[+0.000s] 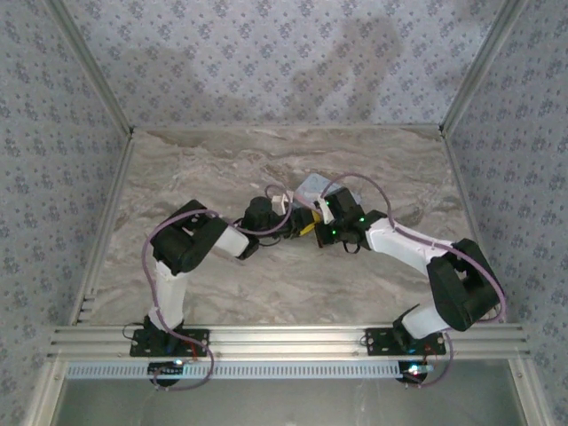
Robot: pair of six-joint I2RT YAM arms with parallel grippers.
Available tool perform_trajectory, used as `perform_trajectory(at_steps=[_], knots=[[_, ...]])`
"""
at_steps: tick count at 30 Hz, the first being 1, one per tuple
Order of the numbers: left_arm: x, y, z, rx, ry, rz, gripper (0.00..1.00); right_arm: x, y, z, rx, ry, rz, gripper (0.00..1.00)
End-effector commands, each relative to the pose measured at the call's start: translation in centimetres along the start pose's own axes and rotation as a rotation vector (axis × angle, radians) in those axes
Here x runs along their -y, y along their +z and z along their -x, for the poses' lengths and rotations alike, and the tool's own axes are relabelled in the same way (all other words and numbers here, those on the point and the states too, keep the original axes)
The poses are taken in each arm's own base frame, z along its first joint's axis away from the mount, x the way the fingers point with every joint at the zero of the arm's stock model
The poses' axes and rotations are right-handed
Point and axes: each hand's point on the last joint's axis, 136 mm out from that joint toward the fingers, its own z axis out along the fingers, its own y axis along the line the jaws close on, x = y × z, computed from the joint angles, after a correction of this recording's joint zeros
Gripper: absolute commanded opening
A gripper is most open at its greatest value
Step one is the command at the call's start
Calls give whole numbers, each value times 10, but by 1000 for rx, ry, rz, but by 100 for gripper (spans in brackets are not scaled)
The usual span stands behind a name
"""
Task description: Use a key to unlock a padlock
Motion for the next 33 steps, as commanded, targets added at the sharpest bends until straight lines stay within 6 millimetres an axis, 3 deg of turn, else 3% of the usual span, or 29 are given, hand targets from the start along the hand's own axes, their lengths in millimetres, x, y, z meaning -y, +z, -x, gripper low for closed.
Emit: perform_trajectory(at_steps=[1,7,18,27,33], knots=[[15,-10,4,39,50,-23,41,-8,4,-8,-6,6,45,0],[5,-26,6,72,38,29,41,-9,12,-21,-44,-9,53,0],[4,-70,40,196,121,193,45,-11,23,-37,-127,-85,23,0],[-1,-80,75,248,152,280,47,0,29,-20,-112,-269,-150,0],[0,-76,102,264,206,346,48,-11,37,0,-72,-406,-192,0]])
